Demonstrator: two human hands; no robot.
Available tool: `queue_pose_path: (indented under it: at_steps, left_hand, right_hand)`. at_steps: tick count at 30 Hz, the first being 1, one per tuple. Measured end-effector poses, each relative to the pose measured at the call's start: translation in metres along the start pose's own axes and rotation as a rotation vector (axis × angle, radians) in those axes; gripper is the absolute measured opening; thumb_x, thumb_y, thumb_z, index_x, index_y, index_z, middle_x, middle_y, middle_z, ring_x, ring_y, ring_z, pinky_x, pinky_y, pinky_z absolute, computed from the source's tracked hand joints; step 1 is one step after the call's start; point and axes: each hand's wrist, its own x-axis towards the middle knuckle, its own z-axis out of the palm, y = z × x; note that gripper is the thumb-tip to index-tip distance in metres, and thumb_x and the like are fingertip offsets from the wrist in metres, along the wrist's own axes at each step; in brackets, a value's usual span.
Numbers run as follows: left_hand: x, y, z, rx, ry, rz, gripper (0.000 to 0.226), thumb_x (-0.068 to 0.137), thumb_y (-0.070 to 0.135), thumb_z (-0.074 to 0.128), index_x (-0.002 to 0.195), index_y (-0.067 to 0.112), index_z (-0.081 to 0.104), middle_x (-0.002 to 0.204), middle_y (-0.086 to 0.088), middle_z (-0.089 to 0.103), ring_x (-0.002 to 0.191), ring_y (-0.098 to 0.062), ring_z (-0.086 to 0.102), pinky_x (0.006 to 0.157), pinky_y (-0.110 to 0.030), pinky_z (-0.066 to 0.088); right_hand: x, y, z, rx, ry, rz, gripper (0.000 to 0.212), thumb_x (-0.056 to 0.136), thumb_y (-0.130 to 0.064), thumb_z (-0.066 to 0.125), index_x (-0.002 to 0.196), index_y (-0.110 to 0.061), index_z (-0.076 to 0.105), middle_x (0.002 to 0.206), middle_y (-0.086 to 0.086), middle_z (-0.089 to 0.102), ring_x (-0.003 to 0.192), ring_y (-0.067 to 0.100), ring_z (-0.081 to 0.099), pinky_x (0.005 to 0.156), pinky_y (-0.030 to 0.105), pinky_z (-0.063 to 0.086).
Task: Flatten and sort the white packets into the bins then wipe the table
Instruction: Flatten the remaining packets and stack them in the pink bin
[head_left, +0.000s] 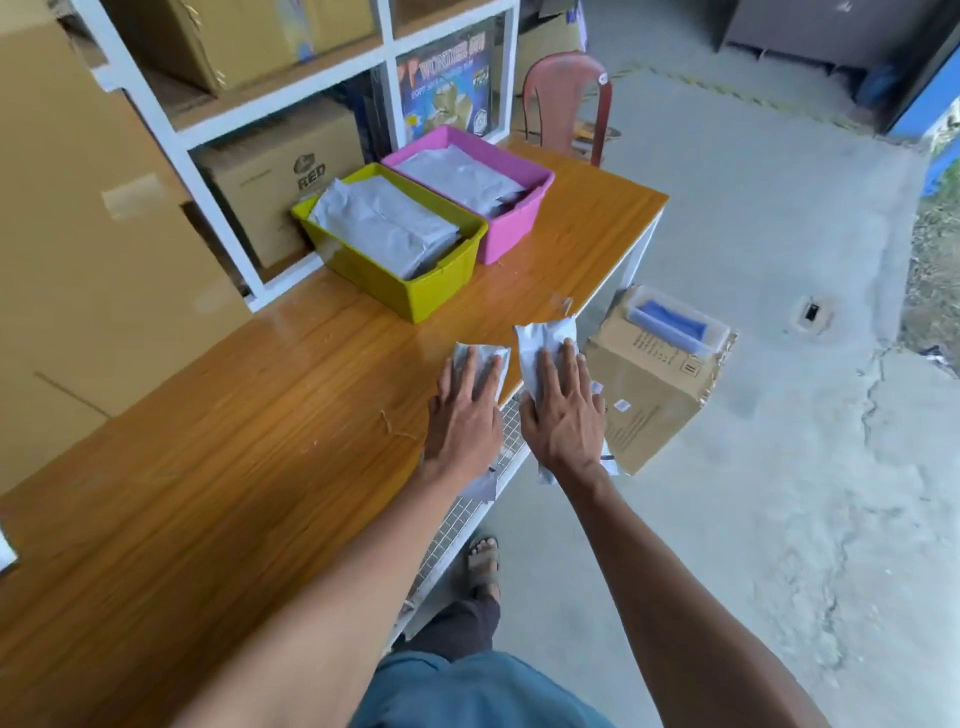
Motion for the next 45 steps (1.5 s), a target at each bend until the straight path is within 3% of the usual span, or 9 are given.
queue_pose_path:
  at_steps: [9,12,17,21,24,29,36,40,45]
  left_hand:
    - [0.152,0.038,0.021,-0.023,0.020,0.048,0.071,0.099,0.027,0.055,0.165,0.027,0.029,0.172,-0.008,0.024,0.154,-0.039,0.025,0.115,-0.057,0.042]
    - [0.206,0.044,0.019,-0.024,0.055,0.055,0.070,0.099,0.028,0.054,0.165,0.025,0.030,0.172,-0.010,0.025,0.155,-0.038,0.024,0.117,-0.056,0.041]
    - [0.274,0.046,0.013,-0.023,0.138,0.024,0.068,0.099,0.031,0.050,0.164,0.021,0.034,0.170,-0.014,0.029,0.154,-0.041,0.025,0.119,-0.056,0.038]
    - [0.324,0.047,0.008,-0.006,0.165,-0.016,0.068,0.100,0.033,0.045,0.165,0.021,0.029,0.172,-0.013,0.023,0.156,-0.038,0.023,0.120,-0.052,0.039]
    - [0.360,0.043,0.003,0.003,0.216,-0.078,0.067,0.099,0.033,0.038,0.164,0.018,0.033,0.170,-0.015,0.027,0.154,-0.038,0.026,0.123,-0.051,0.034]
    - [0.419,0.027,0.002,0.056,0.276,-0.264,0.068,0.096,0.036,0.033,0.160,0.016,0.040,0.167,-0.018,0.031,0.149,-0.042,0.032,0.120,-0.054,0.035]
    - [0.485,0.012,-0.009,0.038,0.281,-0.564,0.066,0.104,0.033,0.046,0.166,0.019,0.027,0.173,-0.018,0.017,0.157,-0.041,0.015,0.128,-0.052,0.019]
    - [0.513,-0.002,-0.009,0.052,0.305,-0.677,0.065,0.106,0.033,0.043,0.167,0.019,0.023,0.174,-0.018,0.013,0.161,-0.036,0.009,0.131,-0.049,0.006]
    - [0.537,-0.019,-0.009,0.045,0.309,-0.800,0.064,0.108,0.037,0.041,0.167,0.021,0.021,0.174,-0.016,0.012,0.161,-0.038,0.008,0.131,-0.051,0.013]
  right_hand:
    - [0.131,0.059,-0.006,-0.034,0.030,0.070,0.069,0.093,-0.042,0.049,0.157,-0.019,0.037,0.170,0.013,0.023,0.154,0.035,0.029,0.092,0.052,0.051]
    - [0.182,0.070,-0.007,-0.009,0.065,0.055,0.070,0.096,-0.041,0.051,0.159,-0.018,0.035,0.171,0.013,0.021,0.155,0.035,0.027,0.098,0.054,0.052]
    - [0.252,0.078,-0.010,-0.022,0.089,0.019,0.070,0.099,-0.045,0.044,0.162,-0.019,0.030,0.173,0.013,0.016,0.158,0.033,0.019,0.117,0.054,0.035]
    - [0.311,0.078,-0.011,-0.012,0.082,-0.005,0.071,0.098,-0.048,0.041,0.163,-0.022,0.029,0.173,0.010,0.015,0.158,0.032,0.018,0.113,0.053,0.038]
    - [0.357,0.076,-0.009,0.020,0.045,-0.036,0.073,0.099,-0.050,0.042,0.164,-0.025,0.023,0.174,0.007,0.010,0.159,0.030,0.016,0.105,0.052,0.043]
    - [0.437,0.066,0.002,0.082,-0.015,-0.177,0.071,0.103,-0.058,0.035,0.165,-0.028,0.018,0.175,0.006,0.007,0.159,0.030,0.015,0.110,0.054,0.040]
    - [0.539,0.040,0.014,0.123,-0.159,-0.380,0.075,0.099,-0.052,0.041,0.165,-0.029,0.016,0.175,0.004,0.003,0.159,0.028,0.013,0.114,0.054,0.034]
    - [0.579,0.025,0.026,0.108,-0.246,-0.496,0.074,0.100,-0.051,0.043,0.165,-0.030,0.015,0.175,0.006,0.006,0.159,0.028,0.015,0.115,0.056,0.036]
    - [0.612,0.010,0.043,0.088,-0.321,-0.584,0.074,0.102,-0.055,0.038,0.165,-0.029,0.011,0.175,0.006,0.004,0.159,0.028,0.012,0.119,0.056,0.033]
